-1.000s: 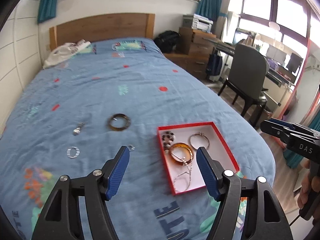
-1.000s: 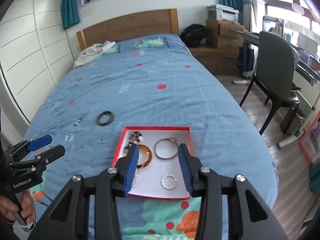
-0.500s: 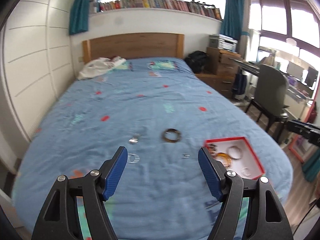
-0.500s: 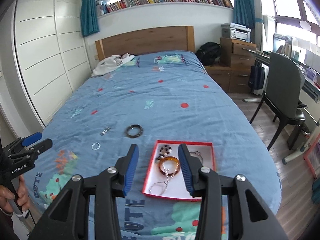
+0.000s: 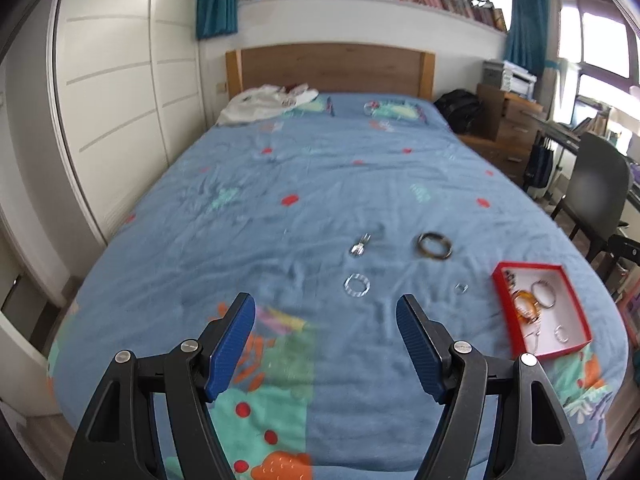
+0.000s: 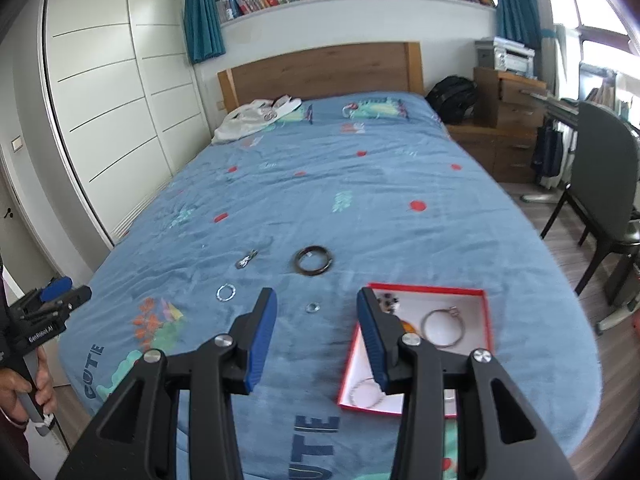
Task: Organize jewelry
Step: 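Withdraw both tools from the box toward the remaining jewelry, then grasp the twisted silver hoop with the left tool while the right tool grasps another small silver ring, then carry the twisted hoop and small ring with both tools over the red box, then lower the hoop into the box and open the left tool while the right tool releases the ring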
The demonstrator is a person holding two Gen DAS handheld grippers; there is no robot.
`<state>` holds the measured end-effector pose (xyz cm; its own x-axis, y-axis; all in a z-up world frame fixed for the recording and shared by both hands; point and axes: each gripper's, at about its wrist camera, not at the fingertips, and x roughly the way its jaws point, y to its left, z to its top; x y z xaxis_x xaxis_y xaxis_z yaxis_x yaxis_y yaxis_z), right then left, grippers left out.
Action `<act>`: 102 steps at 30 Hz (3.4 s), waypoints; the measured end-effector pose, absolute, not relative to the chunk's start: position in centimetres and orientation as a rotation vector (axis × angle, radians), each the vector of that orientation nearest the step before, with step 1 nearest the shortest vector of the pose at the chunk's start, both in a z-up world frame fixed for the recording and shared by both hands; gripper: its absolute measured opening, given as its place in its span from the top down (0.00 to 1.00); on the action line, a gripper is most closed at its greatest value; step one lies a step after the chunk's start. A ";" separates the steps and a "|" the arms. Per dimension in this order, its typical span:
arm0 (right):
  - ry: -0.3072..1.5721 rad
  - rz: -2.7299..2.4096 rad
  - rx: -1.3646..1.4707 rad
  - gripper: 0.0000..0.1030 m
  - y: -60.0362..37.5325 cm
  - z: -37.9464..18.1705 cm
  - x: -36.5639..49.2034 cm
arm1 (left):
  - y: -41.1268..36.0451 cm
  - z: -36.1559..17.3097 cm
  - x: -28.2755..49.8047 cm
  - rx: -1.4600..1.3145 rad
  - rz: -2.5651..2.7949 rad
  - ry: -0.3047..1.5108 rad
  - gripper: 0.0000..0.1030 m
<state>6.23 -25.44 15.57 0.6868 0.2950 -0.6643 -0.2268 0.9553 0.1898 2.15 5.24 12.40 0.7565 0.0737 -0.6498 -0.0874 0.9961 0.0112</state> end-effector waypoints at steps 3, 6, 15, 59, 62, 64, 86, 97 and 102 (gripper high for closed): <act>0.797 0.309 0.100 0.61 -24.2 13.3 7.5 | 5.8 10.2 3.2 -0.021 0.090 0.752 0.30; 0.832 0.322 0.110 0.61 -23.1 11.2 8.8 | 6.2 7.7 4.9 -0.043 0.081 0.798 0.30; 0.930 0.351 0.119 0.61 -19.7 3.7 13.4 | 5.8 1.8 11.2 -0.066 0.007 0.869 0.30; 0.959 0.250 0.185 0.81 -19.9 -2.8 19.3 | 0.4 -1.6 20.6 -0.011 -0.118 0.857 0.62; 0.931 0.229 0.198 0.81 -21.6 -0.9 18.4 | -1.5 0.1 20.0 -0.004 -0.151 0.834 0.62; 0.917 0.213 0.203 0.81 -22.9 0.1 17.8 | -2.8 1.2 19.7 -0.009 -0.171 0.821 0.62; 0.901 0.101 0.213 0.81 -39.0 2.0 14.5 | -20.9 2.6 17.8 0.071 -0.396 0.851 0.62; 1.046 0.200 0.159 0.81 -41.1 -3.2 14.0 | -26.3 -1.8 17.5 0.119 -0.470 0.944 0.62; 1.078 0.210 0.152 0.81 -41.5 -4.7 13.8 | -26.9 -3.6 17.6 0.125 -0.471 0.986 0.62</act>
